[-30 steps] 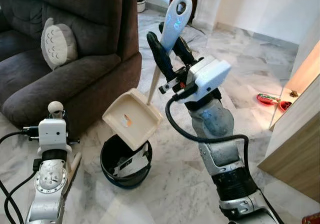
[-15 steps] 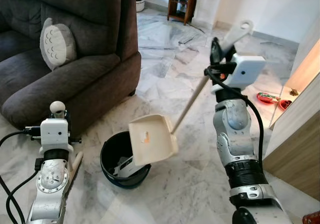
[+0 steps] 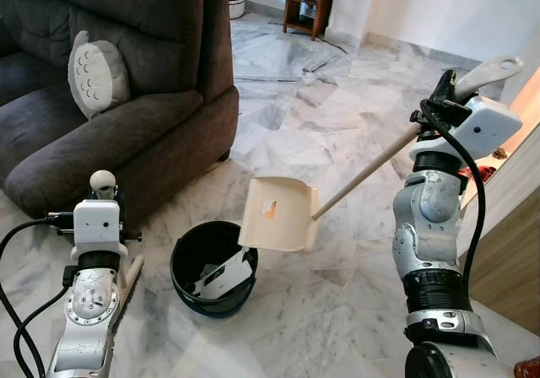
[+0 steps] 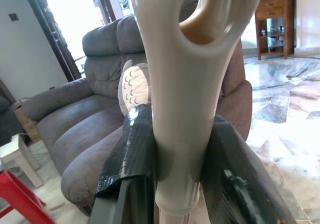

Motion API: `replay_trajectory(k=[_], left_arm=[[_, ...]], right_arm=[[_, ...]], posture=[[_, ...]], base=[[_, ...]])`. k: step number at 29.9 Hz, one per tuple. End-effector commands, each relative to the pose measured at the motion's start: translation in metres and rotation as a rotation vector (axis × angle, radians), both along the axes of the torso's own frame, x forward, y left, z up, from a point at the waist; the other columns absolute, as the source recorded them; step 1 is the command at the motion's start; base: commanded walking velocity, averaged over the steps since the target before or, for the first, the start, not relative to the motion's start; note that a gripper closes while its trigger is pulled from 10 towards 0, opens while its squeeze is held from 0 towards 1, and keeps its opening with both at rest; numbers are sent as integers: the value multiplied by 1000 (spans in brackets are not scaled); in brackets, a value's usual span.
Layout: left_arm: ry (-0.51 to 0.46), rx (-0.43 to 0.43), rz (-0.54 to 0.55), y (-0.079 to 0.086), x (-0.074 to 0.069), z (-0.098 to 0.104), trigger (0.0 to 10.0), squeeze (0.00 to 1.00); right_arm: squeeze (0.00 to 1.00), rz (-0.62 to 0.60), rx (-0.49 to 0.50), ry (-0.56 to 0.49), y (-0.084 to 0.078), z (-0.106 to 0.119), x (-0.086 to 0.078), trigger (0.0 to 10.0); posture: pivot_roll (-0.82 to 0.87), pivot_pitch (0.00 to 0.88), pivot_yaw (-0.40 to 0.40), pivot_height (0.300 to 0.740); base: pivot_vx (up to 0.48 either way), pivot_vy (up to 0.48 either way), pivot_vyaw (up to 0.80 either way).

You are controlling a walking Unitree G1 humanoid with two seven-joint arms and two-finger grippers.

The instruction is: Sweep floor

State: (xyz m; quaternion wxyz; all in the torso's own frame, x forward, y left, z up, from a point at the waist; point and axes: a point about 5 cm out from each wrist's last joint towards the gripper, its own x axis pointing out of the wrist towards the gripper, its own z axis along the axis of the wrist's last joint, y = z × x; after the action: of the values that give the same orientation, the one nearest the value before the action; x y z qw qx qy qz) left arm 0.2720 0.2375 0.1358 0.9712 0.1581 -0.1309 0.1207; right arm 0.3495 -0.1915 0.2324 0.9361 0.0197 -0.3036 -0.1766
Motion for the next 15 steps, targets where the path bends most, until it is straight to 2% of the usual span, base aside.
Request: replay_trajectory(k=[1, 4, 6, 11, 13, 15], left_arm=[[-80, 34, -26, -4, 1, 16, 10000, 0], [-81, 33, -27, -4, 1, 17, 10000, 0], [-81, 31, -30, -5, 2, 16, 10000, 0], [-79, 26, -37, -7, 2, 15, 10000, 0], [-63, 16, -64, -11, 2, 12, 10000, 0], [-59, 12, -69, -12, 2, 10, 10000, 0]], right_arm=[[0, -29, -70, -83, -1, 17, -3, 10000], [0, -63, -115, -73, -3, 16, -3, 10000], [0, -129, -248, -45, -6, 14, -2, 10000], [0, -130, -254, -2, -10, 4, 0, 10000], [0, -121, -305, 69, -12, -12, 3, 10000], [0, -115, -327, 91, -12, -17, 4, 10000]], posture=[[216, 60, -13, 740], [216, 60, -13, 740], [213, 55, -15, 740], [212, 54, -17, 740], [207, 56, -21, 740], [207, 56, -21, 740]], base=[[0, 0, 0], [0, 0, 0], [0, 0, 0], [0, 0, 0], [0, 0, 0], [0, 0, 0]])
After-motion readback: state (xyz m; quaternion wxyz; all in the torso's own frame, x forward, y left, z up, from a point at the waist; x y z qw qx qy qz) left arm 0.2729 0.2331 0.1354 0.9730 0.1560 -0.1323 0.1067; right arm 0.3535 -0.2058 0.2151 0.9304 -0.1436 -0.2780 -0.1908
